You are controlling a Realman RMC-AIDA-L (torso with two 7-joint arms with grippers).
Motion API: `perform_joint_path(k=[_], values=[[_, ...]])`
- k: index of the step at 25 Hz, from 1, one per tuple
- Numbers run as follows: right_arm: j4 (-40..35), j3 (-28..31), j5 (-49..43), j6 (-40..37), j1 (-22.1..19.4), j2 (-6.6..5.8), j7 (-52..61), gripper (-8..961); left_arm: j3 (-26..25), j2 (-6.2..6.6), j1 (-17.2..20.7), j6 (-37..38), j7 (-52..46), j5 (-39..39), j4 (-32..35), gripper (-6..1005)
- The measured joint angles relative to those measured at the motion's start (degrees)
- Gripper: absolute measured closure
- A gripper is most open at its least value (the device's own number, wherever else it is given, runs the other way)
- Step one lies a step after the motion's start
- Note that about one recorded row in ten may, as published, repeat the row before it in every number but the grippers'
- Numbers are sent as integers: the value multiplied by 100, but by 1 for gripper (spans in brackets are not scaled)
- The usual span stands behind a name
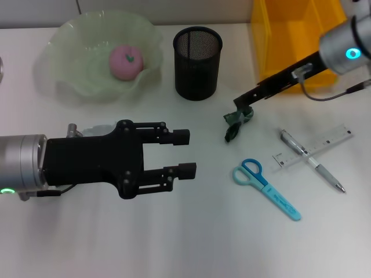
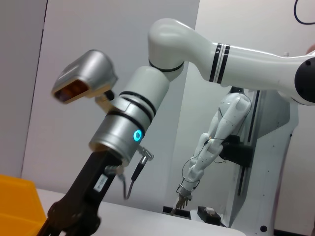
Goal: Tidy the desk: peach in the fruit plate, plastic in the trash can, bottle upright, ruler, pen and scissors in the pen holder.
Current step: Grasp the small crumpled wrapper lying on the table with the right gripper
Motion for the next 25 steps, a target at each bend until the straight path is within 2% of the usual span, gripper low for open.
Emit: perform_joint_path(k=[4,9,16,25], values=[[322,-127,-43,291,132,60,603,271,2,0,-7,-13,2,0,-13,432],[703,-144,-121,637,249,73,883,271,2,0,-13,-74,7,-2,-23,432],[1062,-135,-127,1111,217,72,976,272,2,0,-9,-151,9,-2,-26,432],[1179,-148,-128,1304,193,117,976,272,5,0,29,-161,174,-2,-96,433]])
